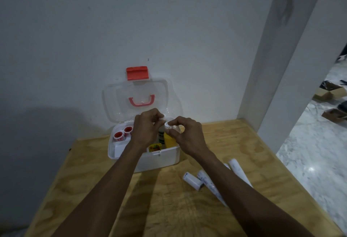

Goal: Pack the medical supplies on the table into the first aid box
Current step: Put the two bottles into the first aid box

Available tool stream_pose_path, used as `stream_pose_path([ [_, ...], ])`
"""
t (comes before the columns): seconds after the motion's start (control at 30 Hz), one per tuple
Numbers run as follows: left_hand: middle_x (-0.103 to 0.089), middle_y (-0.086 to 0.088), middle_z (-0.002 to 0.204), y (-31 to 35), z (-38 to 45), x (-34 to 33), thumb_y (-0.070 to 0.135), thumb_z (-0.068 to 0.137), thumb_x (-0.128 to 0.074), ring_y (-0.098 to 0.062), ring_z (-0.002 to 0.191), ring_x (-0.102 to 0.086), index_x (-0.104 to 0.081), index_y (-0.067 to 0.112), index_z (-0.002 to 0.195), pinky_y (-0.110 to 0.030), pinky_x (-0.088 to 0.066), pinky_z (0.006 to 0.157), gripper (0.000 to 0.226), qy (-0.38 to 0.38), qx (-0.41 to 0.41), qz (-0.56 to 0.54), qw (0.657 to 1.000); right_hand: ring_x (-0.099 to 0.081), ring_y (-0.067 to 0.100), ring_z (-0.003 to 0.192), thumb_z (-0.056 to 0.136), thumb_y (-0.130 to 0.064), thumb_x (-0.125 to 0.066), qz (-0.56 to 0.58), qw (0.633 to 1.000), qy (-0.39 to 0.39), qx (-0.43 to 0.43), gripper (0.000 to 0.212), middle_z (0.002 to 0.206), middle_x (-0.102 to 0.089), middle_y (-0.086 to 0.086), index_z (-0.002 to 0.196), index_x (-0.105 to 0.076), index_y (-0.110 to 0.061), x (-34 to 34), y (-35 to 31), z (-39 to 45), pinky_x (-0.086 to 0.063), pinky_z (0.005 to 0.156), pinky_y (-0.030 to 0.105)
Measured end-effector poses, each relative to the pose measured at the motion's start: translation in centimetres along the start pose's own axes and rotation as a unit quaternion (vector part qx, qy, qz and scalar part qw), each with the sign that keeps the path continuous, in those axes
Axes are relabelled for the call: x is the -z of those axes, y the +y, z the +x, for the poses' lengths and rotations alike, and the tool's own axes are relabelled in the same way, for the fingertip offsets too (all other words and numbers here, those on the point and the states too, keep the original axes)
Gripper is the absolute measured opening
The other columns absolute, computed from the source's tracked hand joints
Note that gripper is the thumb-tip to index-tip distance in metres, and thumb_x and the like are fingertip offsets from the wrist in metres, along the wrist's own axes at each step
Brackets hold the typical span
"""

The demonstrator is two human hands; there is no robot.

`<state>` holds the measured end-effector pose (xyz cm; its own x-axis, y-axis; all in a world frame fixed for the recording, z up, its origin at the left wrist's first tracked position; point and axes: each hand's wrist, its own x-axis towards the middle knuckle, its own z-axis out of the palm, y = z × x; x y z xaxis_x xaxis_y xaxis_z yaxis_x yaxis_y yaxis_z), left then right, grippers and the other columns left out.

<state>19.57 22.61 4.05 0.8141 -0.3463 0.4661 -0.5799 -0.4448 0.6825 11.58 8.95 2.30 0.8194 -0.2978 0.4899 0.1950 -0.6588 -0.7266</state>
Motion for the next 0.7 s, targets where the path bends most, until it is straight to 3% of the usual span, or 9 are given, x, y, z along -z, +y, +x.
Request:
stream_pose_path([
  [0.07,-0.075,-0.008,0.1,0.0,-0.1,0.2,0.011,0.085,-0.071,-0.018,0.092,-0.07,-0.073,0.007,0.097,-0.029,-0.053,0.082,0.013,-0.004,-0.004,0.004,1.0,-0.058,0.003,0.086,0.08,-0.03,-0.079,-0.011,1.0,-0.01,0.001,0.018,0.099,-0.075,-0.002,0.095,-0.076,-0.02,0.3,-0.1,0.0,-0.035,0.069,0.002],
  [0.2,-0.075,-0.008,0.101,0.3,-0.4,0.5,0.01,0.086,-0.071,-0.018,0.092,-0.07,-0.075,0.007,0.1,-0.032,-0.054,0.085,0.014,-0.006,-0.018,0.02,1.0,-0.061,0.011,0.098,0.077,-0.033,-0.081,-0.023,0.999,-0.021,-0.022,0.023,0.106,-0.072,-0.001,0.098,-0.074,-0.025,0.4,0.1,-0.1,-0.032,0.071,0.001],
  [0.37,-0.076,-0.006,0.101,0.2,-0.6,0.8,0.011,0.086,-0.072,-0.017,0.091,-0.07,-0.075,0.009,0.102,-0.032,-0.054,0.086,0.017,-0.008,-0.022,0.031,0.999,-0.063,0.009,0.094,0.078,-0.031,-0.081,-0.023,1.0,-0.008,-0.009,0.019,0.1,-0.074,-0.004,0.094,-0.075,-0.023,0.8,0.0,-0.3,-0.033,0.072,0.0],
  [0.53,-0.076,-0.007,0.101,0.4,-0.9,0.9,0.01,0.086,-0.072,-0.018,0.091,-0.071,-0.075,0.009,0.102,-0.036,-0.056,0.087,0.017,-0.006,-0.029,0.045,0.999,-0.064,0.016,0.097,0.076,-0.025,-0.082,-0.044,0.999,-0.025,0.017,0.018,0.102,-0.074,0.001,0.093,-0.076,-0.02,1.2,-0.5,-0.2,-0.041,0.079,0.024],
  [0.7,-0.076,-0.006,0.102,0.3,-0.9,0.8,0.01,0.086,-0.071,-0.018,0.092,-0.071,-0.075,0.01,0.103,-0.04,-0.056,0.088,0.017,-0.005,-0.021,0.051,0.998,-0.065,0.017,0.097,0.075,-0.023,-0.083,-0.046,0.998,-0.026,0.029,0.019,0.101,-0.073,0.002,0.092,-0.076,-0.018,1.4,-0.3,0.0,-0.042,0.079,0.024],
])
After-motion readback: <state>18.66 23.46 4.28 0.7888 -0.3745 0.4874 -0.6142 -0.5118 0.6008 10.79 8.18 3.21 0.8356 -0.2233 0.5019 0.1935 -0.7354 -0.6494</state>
